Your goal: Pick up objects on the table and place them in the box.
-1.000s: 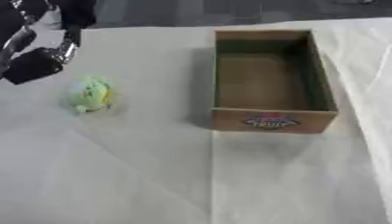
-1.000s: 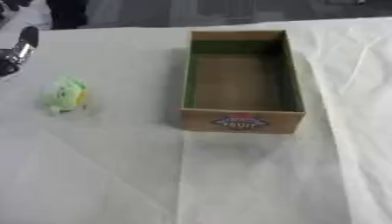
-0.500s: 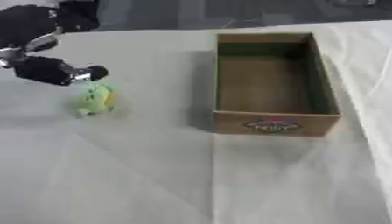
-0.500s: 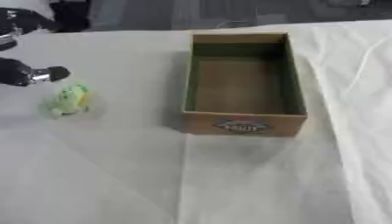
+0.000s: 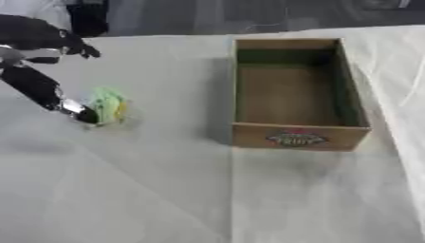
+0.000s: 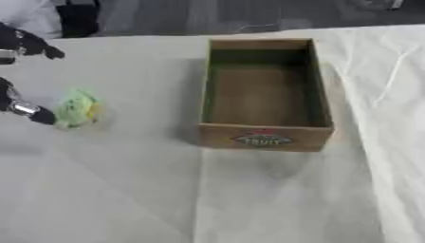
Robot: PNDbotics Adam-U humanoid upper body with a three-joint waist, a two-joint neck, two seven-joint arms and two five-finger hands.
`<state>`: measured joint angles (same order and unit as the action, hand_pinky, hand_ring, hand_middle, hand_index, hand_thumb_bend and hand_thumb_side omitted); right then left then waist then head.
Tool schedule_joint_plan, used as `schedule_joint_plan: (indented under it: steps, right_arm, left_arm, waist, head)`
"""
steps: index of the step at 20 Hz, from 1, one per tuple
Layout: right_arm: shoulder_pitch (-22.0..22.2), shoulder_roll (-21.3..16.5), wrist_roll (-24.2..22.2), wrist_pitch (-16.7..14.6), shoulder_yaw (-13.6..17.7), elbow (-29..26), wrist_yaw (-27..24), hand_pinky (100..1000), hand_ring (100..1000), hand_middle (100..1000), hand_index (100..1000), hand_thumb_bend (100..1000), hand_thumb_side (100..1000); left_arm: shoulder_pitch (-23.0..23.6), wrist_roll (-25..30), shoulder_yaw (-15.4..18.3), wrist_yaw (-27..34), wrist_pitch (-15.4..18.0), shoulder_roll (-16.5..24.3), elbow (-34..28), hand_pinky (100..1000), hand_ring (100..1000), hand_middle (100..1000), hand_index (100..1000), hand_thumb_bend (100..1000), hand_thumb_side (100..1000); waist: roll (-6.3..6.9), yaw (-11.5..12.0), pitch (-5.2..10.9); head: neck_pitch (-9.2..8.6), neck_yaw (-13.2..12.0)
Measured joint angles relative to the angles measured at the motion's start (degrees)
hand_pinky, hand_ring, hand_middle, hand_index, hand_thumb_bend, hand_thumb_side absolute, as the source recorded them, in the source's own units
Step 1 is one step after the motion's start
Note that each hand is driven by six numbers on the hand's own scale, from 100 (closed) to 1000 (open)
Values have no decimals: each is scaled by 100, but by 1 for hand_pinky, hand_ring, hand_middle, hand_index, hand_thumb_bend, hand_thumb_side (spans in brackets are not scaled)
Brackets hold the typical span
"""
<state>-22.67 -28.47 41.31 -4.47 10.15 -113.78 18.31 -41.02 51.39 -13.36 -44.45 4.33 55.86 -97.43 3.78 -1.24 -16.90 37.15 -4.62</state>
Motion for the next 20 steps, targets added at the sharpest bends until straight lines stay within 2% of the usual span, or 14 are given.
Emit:
schedule_joint_plan:
  steps: [2,8,12,16,20]
  right_arm:
    - [-1,0,-3,3,-1,0,-1,765,815,687,720,100,1000]
    - [-3,-1,-12,11,-3,0,-1,765,815,685,717,100,1000]
    - [-4,-1,-20,18,-16,0,-2,766,814,683,716,100,1000]
    - [-6,-1,-25,18,-32,0,-2,766,814,683,716,100,1000]
    - [-9,-1,-33,12,-33,0,-7,767,814,682,715,100,1000]
  left_arm:
    - [-21,27,-2,-3,5,-2,73,781,903,880,1000,905,871]
    - [-82,50,-19,-12,-31,-63,205,763,899,886,1000,862,845]
    - [-131,-29,-70,4,-91,-138,316,734,882,868,1000,805,843]
    - [-204,-242,-128,-2,-135,-238,555,722,882,910,1000,781,814]
    - [-306,-332,-194,-69,-142,-356,926,726,885,917,1000,693,785]
  waist:
    - [0,0,-4]
    - [0,-13,-27]
    - [-1,-24,-50]
    - [-1,-41,-81]
    - [0,-52,-106]
  head:
    - [-2,-1]
    - [-5,-13]
    - [-6,-30]
    - [-24,-35]
    - [-54,-55]
